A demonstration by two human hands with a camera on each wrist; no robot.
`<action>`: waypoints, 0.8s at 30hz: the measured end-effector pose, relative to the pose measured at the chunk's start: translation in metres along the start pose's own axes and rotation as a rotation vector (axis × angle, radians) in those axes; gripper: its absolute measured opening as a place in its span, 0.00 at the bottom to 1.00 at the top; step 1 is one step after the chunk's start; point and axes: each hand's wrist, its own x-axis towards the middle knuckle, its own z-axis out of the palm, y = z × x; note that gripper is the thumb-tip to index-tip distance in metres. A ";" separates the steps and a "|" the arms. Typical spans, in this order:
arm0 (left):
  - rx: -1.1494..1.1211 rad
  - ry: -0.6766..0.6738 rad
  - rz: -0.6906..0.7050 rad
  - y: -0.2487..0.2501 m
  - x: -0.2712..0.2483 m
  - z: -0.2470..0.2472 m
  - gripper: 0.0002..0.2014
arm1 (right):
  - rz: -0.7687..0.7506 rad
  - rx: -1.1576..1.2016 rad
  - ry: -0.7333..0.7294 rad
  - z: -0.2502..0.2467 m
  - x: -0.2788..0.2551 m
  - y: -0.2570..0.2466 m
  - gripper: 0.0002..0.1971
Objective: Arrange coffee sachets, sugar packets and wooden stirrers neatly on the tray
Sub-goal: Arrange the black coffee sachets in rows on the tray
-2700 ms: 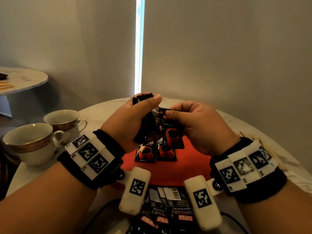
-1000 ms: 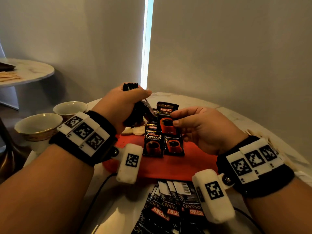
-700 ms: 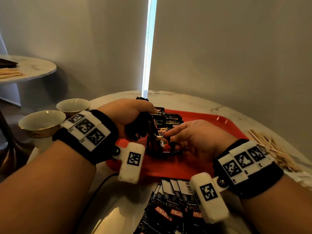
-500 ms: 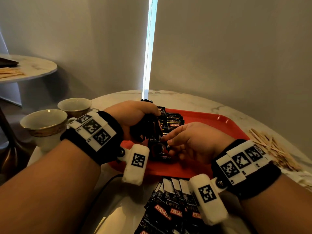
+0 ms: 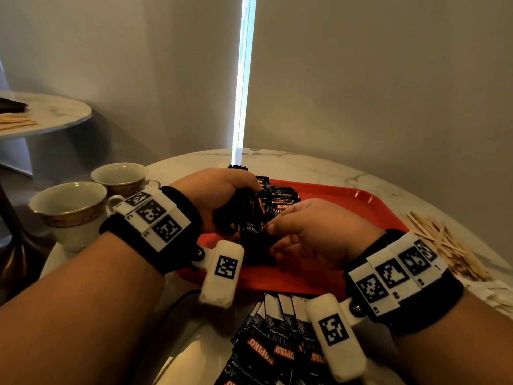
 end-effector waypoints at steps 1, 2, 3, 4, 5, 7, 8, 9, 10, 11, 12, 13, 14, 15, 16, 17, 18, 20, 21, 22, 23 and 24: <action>0.005 0.014 0.010 0.000 0.001 0.000 0.12 | -0.012 -0.010 0.005 0.001 0.000 0.000 0.09; 0.009 0.033 0.021 -0.001 0.001 0.000 0.11 | -0.026 -0.022 0.012 0.001 0.000 -0.001 0.09; 0.012 0.053 0.032 -0.001 0.002 0.000 0.10 | -0.042 -0.040 0.017 0.001 0.000 0.000 0.10; 0.010 0.066 0.040 -0.001 0.002 0.000 0.10 | -0.059 -0.067 0.014 0.001 0.001 0.001 0.11; 0.008 0.076 0.047 -0.002 0.002 0.000 0.10 | -0.074 -0.097 0.011 0.001 0.001 0.002 0.12; 0.004 0.089 0.056 -0.003 0.004 -0.001 0.10 | -0.092 -0.137 0.018 0.001 0.001 0.001 0.11; 0.004 0.094 0.058 -0.003 0.004 -0.001 0.10 | -0.100 -0.130 0.023 0.000 0.001 0.001 0.11; 0.001 0.099 0.062 -0.003 0.005 -0.001 0.10 | -0.098 -0.098 0.018 0.000 0.001 0.001 0.10; -0.005 0.102 0.066 -0.003 0.005 0.000 0.10 | -0.077 -0.045 -0.002 0.000 0.000 0.001 0.08; -0.013 0.103 0.071 -0.003 0.005 0.000 0.09 | -0.047 0.009 -0.039 0.002 -0.002 0.001 0.06; -0.020 0.104 0.077 -0.003 0.005 0.001 0.09 | -0.023 0.046 -0.080 0.003 -0.003 0.001 0.05; -0.026 0.110 0.083 -0.003 0.006 0.001 0.09 | -0.007 0.057 -0.107 0.005 -0.003 0.002 0.04; -0.030 0.118 0.089 -0.004 0.006 0.001 0.09 | -0.001 0.054 -0.120 0.006 -0.003 0.003 0.03; -0.032 0.122 0.094 -0.004 0.006 0.001 0.09 | -0.002 0.049 -0.124 0.007 -0.003 0.004 0.03; -0.035 0.119 0.098 -0.004 0.005 0.002 0.09 | -0.007 0.043 -0.127 0.007 -0.002 0.004 0.04; -0.042 0.115 0.100 -0.003 0.005 0.002 0.08 | -0.008 0.042 -0.128 0.006 -0.001 0.005 0.04; -0.051 0.112 0.102 -0.004 0.004 0.002 0.08 | -0.008 0.045 -0.128 0.006 -0.001 0.005 0.04; -0.066 0.109 0.109 -0.003 0.004 0.002 0.08 | -0.003 0.064 -0.129 0.006 -0.001 0.005 0.04; -0.071 0.107 0.115 -0.003 0.004 0.002 0.08 | -0.001 0.073 -0.132 0.006 -0.002 0.005 0.04; -0.073 0.105 0.122 -0.002 0.005 0.002 0.07 | 0.000 0.079 -0.136 0.006 -0.002 0.005 0.04; -0.074 0.103 0.127 -0.002 0.005 0.002 0.07 | 0.002 0.083 -0.139 0.006 -0.002 0.006 0.05; -0.073 0.104 0.129 -0.002 0.005 0.002 0.07 | 0.002 0.082 -0.139 0.007 -0.002 0.006 0.06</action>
